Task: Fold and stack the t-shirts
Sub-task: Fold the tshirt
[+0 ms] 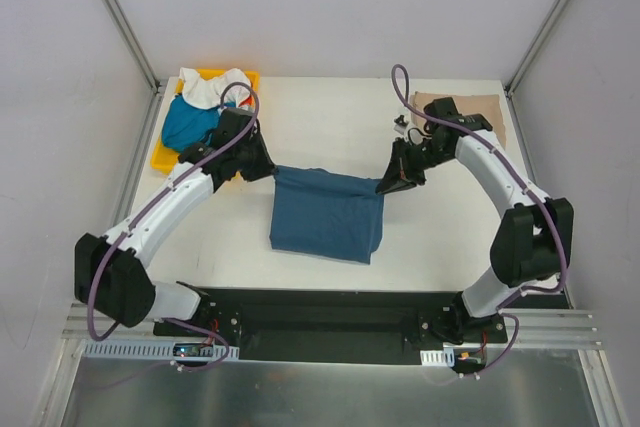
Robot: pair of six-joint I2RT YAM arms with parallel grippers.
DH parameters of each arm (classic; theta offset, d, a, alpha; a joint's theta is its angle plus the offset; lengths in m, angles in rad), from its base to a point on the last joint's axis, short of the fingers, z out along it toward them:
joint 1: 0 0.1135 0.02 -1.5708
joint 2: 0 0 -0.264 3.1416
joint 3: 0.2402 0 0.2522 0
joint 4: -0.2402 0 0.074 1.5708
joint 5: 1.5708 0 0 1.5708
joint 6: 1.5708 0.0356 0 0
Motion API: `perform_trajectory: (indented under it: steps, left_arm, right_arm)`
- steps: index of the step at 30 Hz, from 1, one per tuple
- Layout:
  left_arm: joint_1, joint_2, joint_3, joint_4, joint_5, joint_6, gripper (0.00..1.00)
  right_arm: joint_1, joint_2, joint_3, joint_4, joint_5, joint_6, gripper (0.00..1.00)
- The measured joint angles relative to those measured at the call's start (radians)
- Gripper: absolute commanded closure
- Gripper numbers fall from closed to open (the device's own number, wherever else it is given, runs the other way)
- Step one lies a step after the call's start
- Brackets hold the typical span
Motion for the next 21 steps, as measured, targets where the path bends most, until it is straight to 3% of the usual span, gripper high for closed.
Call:
perform_trajectory:
  steps: [12, 14, 17, 18, 20, 21]
  left_arm:
    - [0.054, 0.366, 0.209, 0.086, 0.005, 0.038, 1.0]
    - [0.062, 0.423, 0.246, 0.093, 0.006, 0.045, 0.96]
    - [0.08, 0.518, 0.314, 0.097, 0.021, 0.057, 0.87]
    - [0.086, 0.546, 0.333, 0.098, 0.032, 0.06, 0.81]
    - [0.096, 0.596, 0.37, 0.105, 0.053, 0.063, 0.54]
    - [0.103, 0.613, 0.381, 0.109, 0.062, 0.07, 0.46]
  right_arm:
    - [-0.06, 0.283, 0.164, 0.122, 0.045, 0.067, 0.99]
    - [-0.065, 0.34, 0.193, 0.14, 0.047, 0.078, 0.98]
    - [-0.07, 0.417, 0.241, 0.161, 0.062, 0.113, 0.82]
    - [-0.072, 0.441, 0.259, 0.165, 0.071, 0.124, 0.63]
    - [-0.077, 0.482, 0.299, 0.172, 0.083, 0.147, 0.47]
    - [-0.08, 0.497, 0.315, 0.175, 0.087, 0.156, 0.32]
